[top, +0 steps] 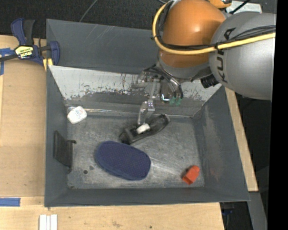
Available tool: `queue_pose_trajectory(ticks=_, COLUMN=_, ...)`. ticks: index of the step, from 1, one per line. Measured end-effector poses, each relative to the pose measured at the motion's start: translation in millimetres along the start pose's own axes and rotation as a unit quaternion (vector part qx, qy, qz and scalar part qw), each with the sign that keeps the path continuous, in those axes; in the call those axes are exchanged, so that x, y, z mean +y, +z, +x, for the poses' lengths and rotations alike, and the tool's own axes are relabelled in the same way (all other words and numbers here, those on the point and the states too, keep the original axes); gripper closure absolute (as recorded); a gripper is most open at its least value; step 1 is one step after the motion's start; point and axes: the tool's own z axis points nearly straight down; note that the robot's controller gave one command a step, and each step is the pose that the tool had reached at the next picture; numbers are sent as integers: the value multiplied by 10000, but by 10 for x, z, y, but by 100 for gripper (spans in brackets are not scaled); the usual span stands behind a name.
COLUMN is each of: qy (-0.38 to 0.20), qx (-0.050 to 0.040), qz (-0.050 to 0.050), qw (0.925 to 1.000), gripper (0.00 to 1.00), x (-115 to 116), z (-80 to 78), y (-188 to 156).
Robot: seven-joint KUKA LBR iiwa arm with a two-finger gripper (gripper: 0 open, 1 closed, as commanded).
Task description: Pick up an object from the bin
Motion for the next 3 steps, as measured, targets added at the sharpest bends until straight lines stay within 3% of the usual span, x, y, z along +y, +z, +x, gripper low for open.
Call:
queue_pose_trajectory(ticks=1, qy=-1473, qx=-50, qz=0, qw=9891, gripper=0, x=-326, z=417, y=1227)
queue_pose_trajectory(ticks=2, qy=-2559, qx=-42, qz=1, qw=9667, gripper=0, x=-418, z=126, y=1584)
queue_pose_trajectory(ticks=3, qy=-2552, qx=-54, qz=-1, qw=9669, gripper=100, x=-416, z=119, y=1574)
